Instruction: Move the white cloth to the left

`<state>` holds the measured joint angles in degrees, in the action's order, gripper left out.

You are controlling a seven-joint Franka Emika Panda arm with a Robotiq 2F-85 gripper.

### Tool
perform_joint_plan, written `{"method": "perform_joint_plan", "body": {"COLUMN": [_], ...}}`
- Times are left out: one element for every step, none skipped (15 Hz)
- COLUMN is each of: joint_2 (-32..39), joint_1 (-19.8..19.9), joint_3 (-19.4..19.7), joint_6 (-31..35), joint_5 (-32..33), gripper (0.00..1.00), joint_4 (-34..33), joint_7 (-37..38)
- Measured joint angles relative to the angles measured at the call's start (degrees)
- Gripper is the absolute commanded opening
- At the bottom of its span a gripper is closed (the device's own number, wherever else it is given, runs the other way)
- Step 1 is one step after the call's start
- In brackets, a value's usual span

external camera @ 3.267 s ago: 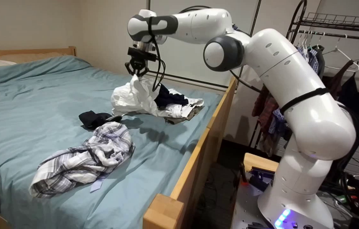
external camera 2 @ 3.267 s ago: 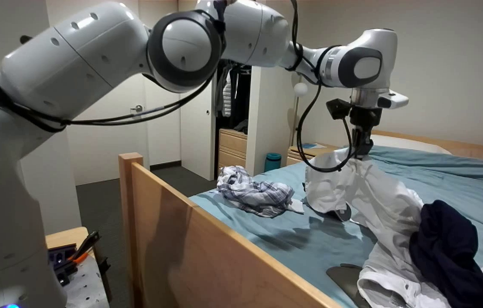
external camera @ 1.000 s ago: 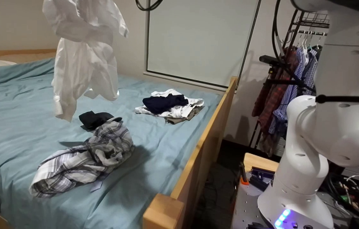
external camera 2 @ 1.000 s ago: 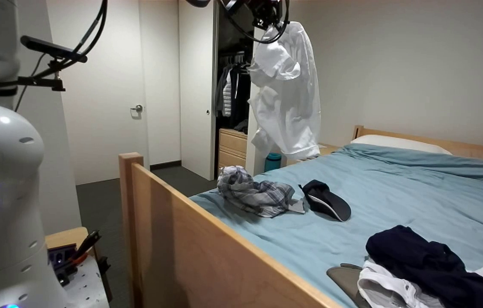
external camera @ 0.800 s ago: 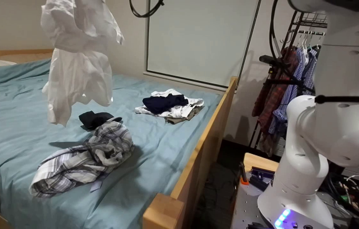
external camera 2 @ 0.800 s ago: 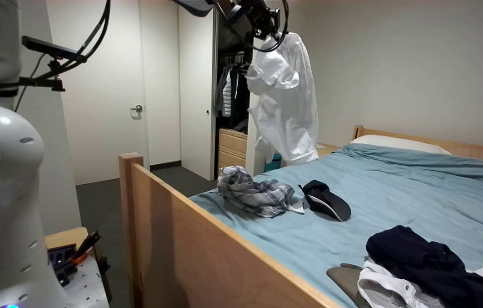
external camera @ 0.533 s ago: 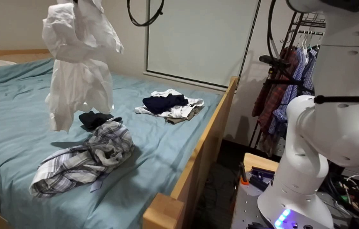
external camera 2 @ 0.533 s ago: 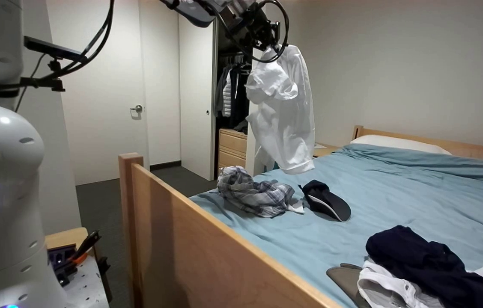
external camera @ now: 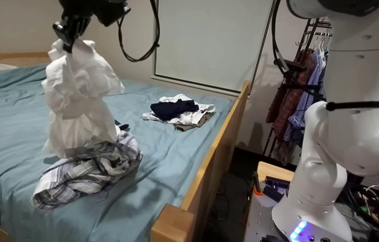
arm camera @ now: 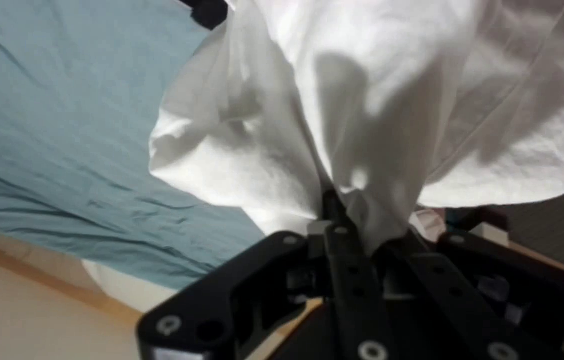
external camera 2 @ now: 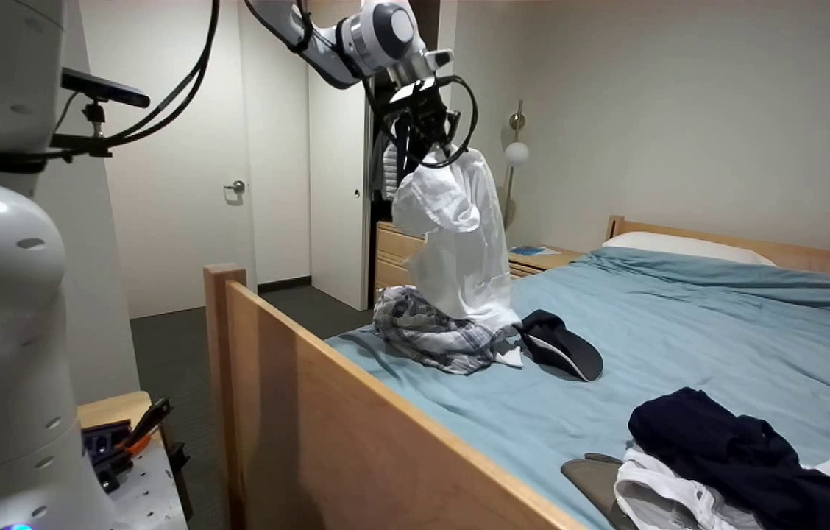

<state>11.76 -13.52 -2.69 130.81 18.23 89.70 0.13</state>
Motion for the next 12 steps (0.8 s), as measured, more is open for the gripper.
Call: {"method": "perform_joint_plan", "body": {"joint_2": [1.02,1.74,2.24,2.52,2.64,2.68,2.68,2.68,2.68,2.71,2.76,2.87], "joint_1": [0.09,0.15,0.24,0.48,0.87,1.37,1.89,2.37,2.90,3.56,4.13,4.66], "joint_3": [-0.78,-1.28,-1.50,-1.53,-1.49,-1.43,-1.27,-0.98,-0.72,-0.55,-0.41,-0.36], "joint_6": [-0.01,-0.05,-0.28,-0.67,-1.63,-2.91,-4.17,-5.57,-6.70,-7.50,-7.92,-8.13], "joint_5": [-1.28,-2.19,-2.69,-3.02,-3.05,-3.05,-3.05,-3.04,-3.04,-3.06,-3.07,-3.23], "gripper": [0.07,0.07,0.07,0.07,0.07,0.07,0.07,0.07,0.32,0.33,0.37,0.45], "joint_4": [0.76,1.59,2.58,3.71,5.02,6.38,7.96,9.67,11.34,12.98,14.37,15.50], "joint_7": [-1.34,-1.98,-2.07,-2.07,-2.07,-2.07,-2.07,-2.04,-2.02,-2.02,-2.02,-2.02]}}
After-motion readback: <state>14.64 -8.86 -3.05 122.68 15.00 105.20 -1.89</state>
